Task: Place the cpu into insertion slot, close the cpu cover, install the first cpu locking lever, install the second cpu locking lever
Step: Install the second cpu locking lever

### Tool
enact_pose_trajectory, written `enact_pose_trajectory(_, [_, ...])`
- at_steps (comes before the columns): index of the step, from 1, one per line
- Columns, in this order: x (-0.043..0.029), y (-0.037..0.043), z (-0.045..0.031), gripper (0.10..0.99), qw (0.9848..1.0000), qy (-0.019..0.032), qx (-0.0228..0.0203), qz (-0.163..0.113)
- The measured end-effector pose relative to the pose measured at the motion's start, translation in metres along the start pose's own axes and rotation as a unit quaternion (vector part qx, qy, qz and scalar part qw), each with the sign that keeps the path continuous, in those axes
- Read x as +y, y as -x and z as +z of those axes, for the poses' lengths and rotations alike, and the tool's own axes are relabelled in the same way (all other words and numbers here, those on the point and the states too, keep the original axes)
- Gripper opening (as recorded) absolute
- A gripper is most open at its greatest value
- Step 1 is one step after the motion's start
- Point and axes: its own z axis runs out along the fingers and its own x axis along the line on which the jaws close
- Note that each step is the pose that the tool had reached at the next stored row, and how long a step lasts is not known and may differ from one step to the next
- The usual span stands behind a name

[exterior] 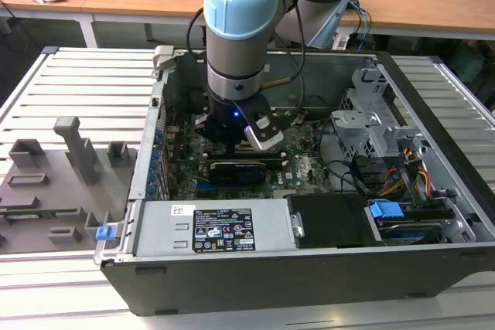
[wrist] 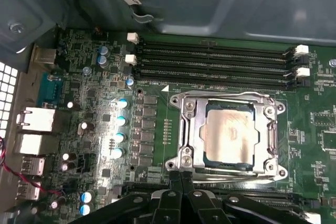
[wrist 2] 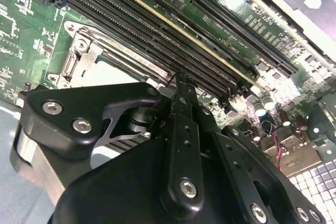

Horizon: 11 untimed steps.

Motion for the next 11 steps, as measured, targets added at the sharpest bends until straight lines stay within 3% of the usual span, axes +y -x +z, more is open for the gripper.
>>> enact_pose_trajectory(7, [-0.0010, -0.0026, 0.0049, 0.106, 1.0000, 0.0088, -0.0005, 0.000])
enact_pose_trajectory(11, [-0.0012, -0.0033, 0.0069, 0.106, 0.9999, 0.0166, -0.0012, 0.000])
